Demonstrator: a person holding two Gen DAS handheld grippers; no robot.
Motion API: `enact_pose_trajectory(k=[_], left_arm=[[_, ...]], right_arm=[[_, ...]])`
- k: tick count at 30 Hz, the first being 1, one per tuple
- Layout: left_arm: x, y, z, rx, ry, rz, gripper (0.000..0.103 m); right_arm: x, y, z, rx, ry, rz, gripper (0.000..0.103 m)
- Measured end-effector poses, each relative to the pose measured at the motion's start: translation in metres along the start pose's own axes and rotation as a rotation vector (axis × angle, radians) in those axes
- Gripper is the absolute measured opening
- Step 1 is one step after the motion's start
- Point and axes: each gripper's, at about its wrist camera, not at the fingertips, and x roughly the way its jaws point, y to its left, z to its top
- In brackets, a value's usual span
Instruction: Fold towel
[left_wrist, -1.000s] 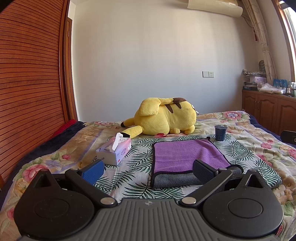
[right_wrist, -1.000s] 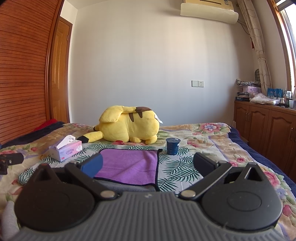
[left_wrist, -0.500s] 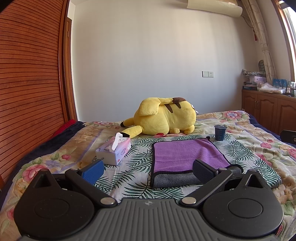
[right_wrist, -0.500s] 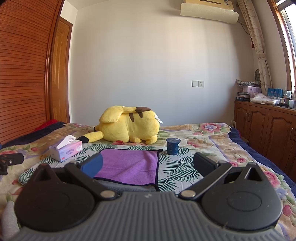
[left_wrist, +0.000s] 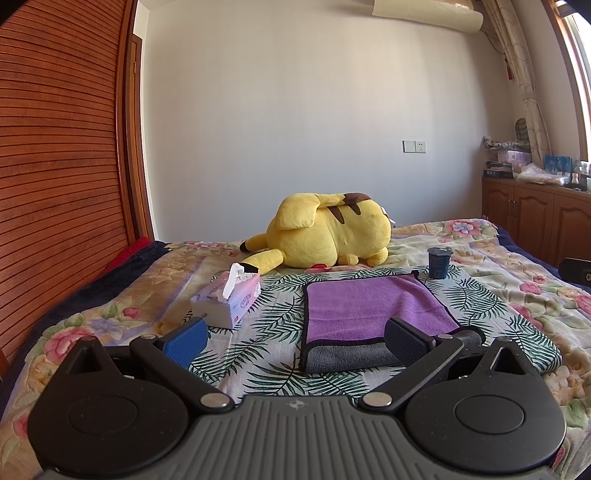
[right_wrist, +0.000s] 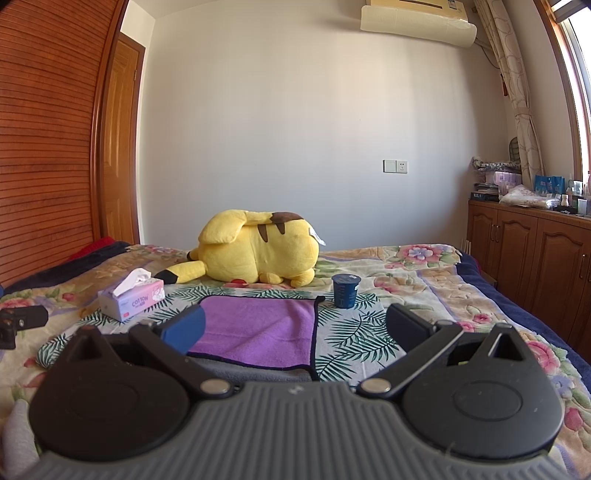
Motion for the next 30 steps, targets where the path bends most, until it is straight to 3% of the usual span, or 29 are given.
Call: enact_pose_trajectory(k=[13,30], left_arm=[[0.000,-0.004,-0.006,0.014,0.019,-0.011,0.087],[0.033,-0.012,-0.006,0.062,0.131,-0.032,0.087]], right_arm=[[0.002,0.005,-0.003,0.002,0.007,-0.002,0.103],[0.032,0.009,-0.003,-0.034,0.049,0.043,0.103]])
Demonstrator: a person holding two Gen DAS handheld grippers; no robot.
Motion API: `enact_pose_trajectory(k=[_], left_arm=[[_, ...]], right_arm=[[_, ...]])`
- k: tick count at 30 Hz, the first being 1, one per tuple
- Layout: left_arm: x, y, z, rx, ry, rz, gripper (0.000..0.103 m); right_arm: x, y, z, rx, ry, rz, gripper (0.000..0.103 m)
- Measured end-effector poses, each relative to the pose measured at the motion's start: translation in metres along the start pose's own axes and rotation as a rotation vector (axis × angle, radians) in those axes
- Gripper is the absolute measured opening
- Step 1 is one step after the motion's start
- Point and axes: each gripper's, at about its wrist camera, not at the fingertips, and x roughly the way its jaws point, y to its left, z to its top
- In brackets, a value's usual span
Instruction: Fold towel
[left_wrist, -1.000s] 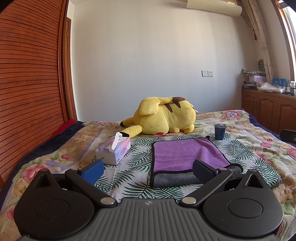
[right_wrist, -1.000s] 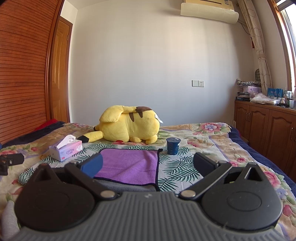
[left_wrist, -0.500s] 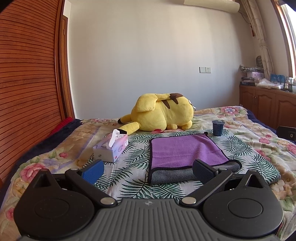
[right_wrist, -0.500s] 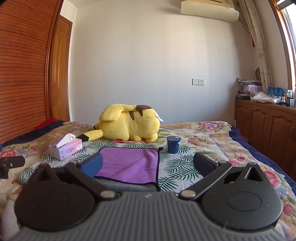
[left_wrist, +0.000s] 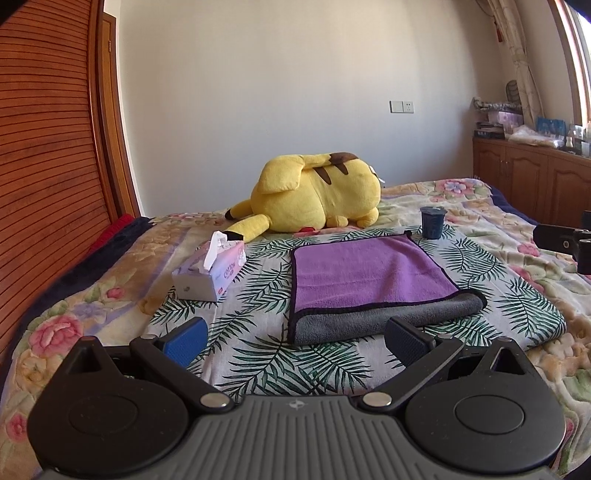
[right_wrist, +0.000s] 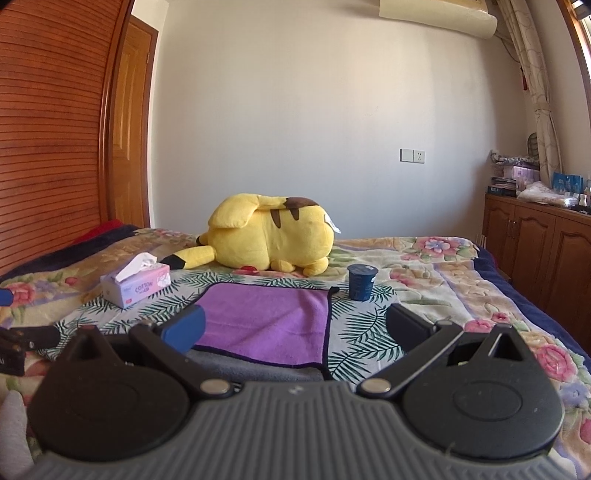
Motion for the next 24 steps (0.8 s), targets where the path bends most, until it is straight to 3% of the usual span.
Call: enact_pose_trajectory(k=[24], left_arm=[[0.065,-0.004,0.014,0.027,0.059,-0.027,0.087]], right_arm=[[0.058,0.003,-0.001,-0.051,0.105,0.083,0.103]])
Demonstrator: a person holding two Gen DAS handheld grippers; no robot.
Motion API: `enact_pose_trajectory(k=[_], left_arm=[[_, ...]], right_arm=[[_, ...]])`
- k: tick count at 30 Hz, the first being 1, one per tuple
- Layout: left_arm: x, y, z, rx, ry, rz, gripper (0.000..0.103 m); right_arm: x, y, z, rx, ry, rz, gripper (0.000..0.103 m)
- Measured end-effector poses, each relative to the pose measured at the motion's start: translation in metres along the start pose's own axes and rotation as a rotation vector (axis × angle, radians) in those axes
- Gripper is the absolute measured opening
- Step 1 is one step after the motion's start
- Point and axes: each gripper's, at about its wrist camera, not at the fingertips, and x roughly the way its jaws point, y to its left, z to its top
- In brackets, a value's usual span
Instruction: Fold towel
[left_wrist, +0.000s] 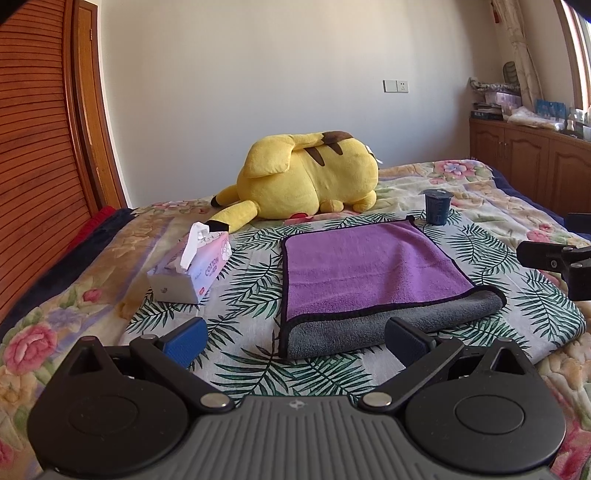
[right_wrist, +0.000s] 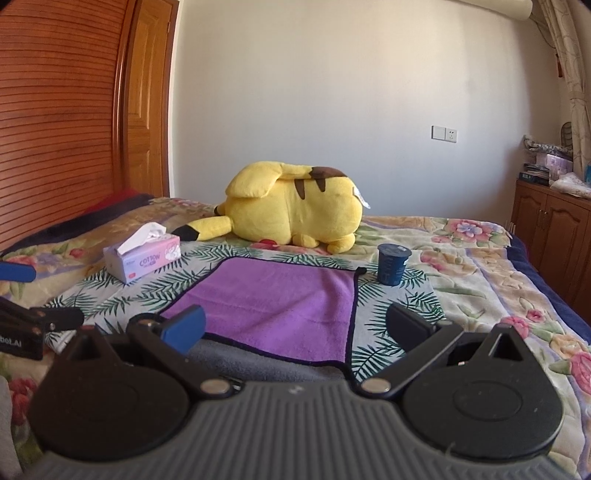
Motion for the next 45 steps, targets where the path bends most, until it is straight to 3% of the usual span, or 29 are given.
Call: enact_pose_trajectory(k=[12,22,25,32,45], left_arm=[[0.041,0.012,0.001,-0.018,0.046,-0.022,0.087],[0.070,0.022,0.005,-0.042,0.090,-0.056,0.077],[0.078,0.024,0.005,-0.045,0.103,-0.068,0.073],[0.096,0.029,0.004,-0.058,0.121,-0.098,0.057],[0.127,0.035,-0.001,-0.059,0.183,-0.136,0.033]], right_arm=[[0.037,-0.012,-0.006,0.012,0.088,0.030,0.103],[0.065,-0.021,-0.011,0.023,0.169,0.041,0.101],[0.072,-0.024,-0.013,0.026,0.194,0.050,0.090],[0.087,-0.034,-0.018,0.053,0.238,0.054,0.088],[0.114,-0.054,-0.027,0.104,0.340,0.076,0.072]])
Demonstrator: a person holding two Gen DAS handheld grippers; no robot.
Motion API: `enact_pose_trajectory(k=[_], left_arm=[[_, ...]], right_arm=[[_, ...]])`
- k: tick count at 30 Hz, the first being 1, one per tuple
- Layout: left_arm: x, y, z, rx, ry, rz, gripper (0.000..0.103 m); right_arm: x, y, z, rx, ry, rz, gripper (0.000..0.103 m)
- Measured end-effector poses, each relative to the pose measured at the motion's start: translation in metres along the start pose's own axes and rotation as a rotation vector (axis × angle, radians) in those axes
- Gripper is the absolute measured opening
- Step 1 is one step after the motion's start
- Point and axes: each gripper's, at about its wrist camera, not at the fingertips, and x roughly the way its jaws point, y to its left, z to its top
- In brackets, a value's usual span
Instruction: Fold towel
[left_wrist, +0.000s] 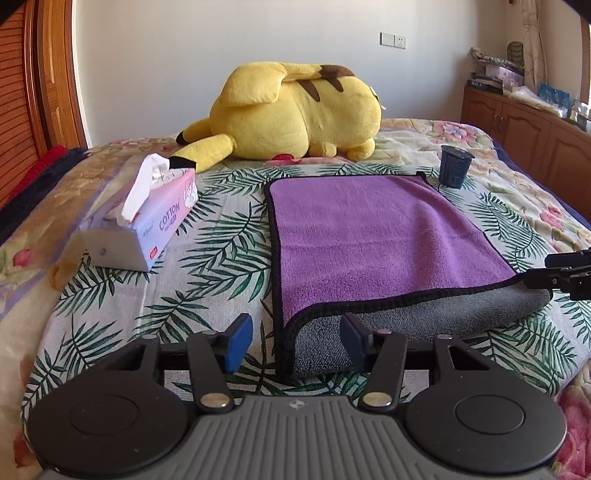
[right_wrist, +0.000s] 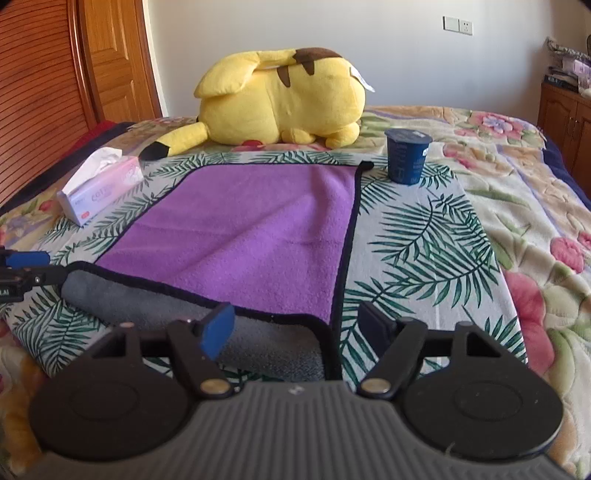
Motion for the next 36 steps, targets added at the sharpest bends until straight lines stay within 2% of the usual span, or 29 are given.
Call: enact_pose_trajectory(k=[3,8,10,18,23,25,32,36], left_arm=[[0.004,0.003,0.000,-0.005,0.005,-0.005,0.030],[0.010,0.004,-0.001,-0.006,0.017,-0.020,0.013],[0.011,0.005,-0.001,-0.010,0.024,-0.026,0.010],[0.009,0.003,-0.001,-0.009,0.022,-0.041,0.009],[0.011,0.003,-0.002,-0.008,0.029,-0.040,0.000],[0.011,0.003,-0.002,-0.010,0.032,-0.041,0.000],[0.015,0.002,-0.006,0.000,0.050,-0.039,0.000],[0.014,0.002,-0.006,-0.001,0.046,-0.041,0.000]], right_arm=[[0.004,-0.004,-0.001,0.013,0.021,0.011,0.070],[0.007,-0.009,-0.001,0.034,0.051,0.033,0.067],[0.008,-0.010,-0.001,0.043,0.061,0.045,0.065],[0.009,-0.012,0.000,0.057,0.087,0.079,0.053],[0.008,-0.012,0.001,0.050,0.089,0.088,0.042],[0.007,-0.011,0.002,0.042,0.093,0.088,0.036],[0.009,-0.014,0.001,0.038,0.116,0.096,0.028],[0.009,-0.013,0.001,0.026,0.124,0.100,0.020]])
